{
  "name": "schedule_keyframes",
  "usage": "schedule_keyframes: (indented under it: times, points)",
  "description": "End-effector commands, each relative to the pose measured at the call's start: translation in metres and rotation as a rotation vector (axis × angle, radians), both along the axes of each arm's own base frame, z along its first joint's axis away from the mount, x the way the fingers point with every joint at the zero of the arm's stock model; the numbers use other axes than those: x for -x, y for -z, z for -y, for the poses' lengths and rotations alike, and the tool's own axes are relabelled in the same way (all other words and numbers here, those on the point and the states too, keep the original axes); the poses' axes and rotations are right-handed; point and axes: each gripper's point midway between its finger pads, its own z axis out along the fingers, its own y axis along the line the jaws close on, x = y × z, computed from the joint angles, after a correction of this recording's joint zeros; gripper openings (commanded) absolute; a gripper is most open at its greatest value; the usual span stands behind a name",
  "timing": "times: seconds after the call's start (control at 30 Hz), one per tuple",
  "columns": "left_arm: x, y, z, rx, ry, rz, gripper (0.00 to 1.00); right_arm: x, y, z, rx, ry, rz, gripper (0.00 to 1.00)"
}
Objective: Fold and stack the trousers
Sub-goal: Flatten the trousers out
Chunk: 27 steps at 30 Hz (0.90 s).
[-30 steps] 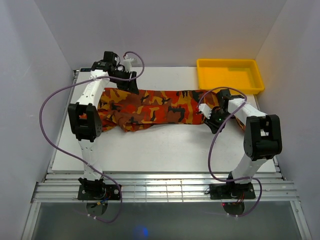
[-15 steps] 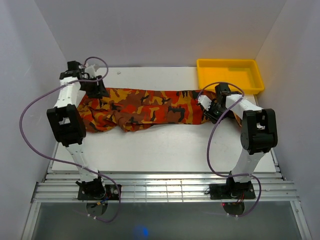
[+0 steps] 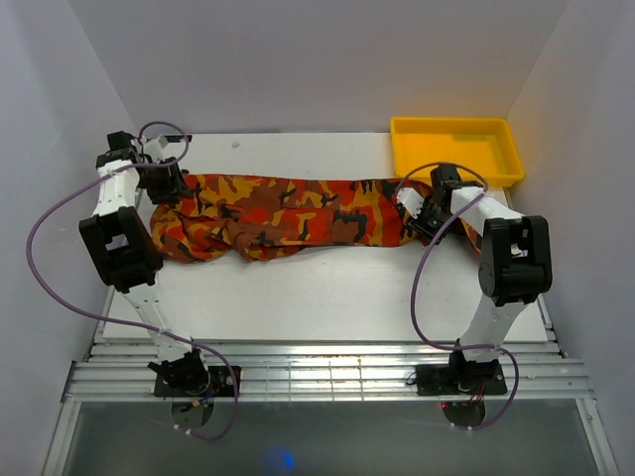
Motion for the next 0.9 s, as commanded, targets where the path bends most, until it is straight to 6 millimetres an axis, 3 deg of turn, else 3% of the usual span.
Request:
schedule_keyframes:
  times: [0.0, 0.33, 0.43, 0.47, 0.5, 0.53, 0.63, 0.67, 0.73, 0.77, 0.87]
  points:
    - [-0.012, -0.001, -0.011, -0.024, -0.013, 0.034, 0.61, -0.01, 0.002, -0.001, -0.013, 0.028, 0.003, 0.38]
    - [-0.022, 0.015, -0.018, -0.033, -0.034, 0.018, 0.63, -0.003, 0.02, -0.006, -0.028, 0.049, -0.034, 0.43]
    - [-0.029, 0.027, -0.024, -0.055, -0.041, 0.014, 0.63, -0.004, 0.031, -0.001, 0.0, 0.048, -0.04, 0.3]
    - [-0.034, 0.029, -0.029, -0.071, -0.05, 0.016, 0.64, -0.003, 0.035, -0.001, 0.002, 0.049, -0.05, 0.15]
    - [-0.036, 0.034, -0.031, -0.081, -0.053, 0.01, 0.63, -0.003, 0.034, -0.001, 0.0, 0.052, -0.05, 0.08]
    - [-0.037, 0.048, -0.034, -0.083, -0.058, -0.017, 0.63, -0.002, 0.031, -0.003, -0.015, 0.041, -0.057, 0.08]
    - [-0.036, 0.079, -0.043, -0.114, -0.076, -0.081, 0.63, 0.002, 0.003, -0.008, -0.06, 0.005, -0.044, 0.08]
    - [-0.035, 0.087, -0.046, -0.122, -0.087, -0.1, 0.63, -0.004, -0.021, -0.009, -0.079, -0.011, 0.009, 0.08]
    - [-0.031, 0.103, -0.053, -0.149, -0.103, -0.142, 0.63, -0.006, -0.047, -0.004, -0.112, -0.019, 0.044, 0.08]
    - [-0.029, 0.112, -0.053, -0.15, -0.105, -0.162, 0.62, -0.004, -0.073, 0.0, -0.113, -0.045, 0.08, 0.08]
    - [-0.024, 0.124, -0.057, -0.151, -0.127, -0.199, 0.62, 0.005, -0.11, 0.023, -0.123, -0.038, 0.124, 0.08]
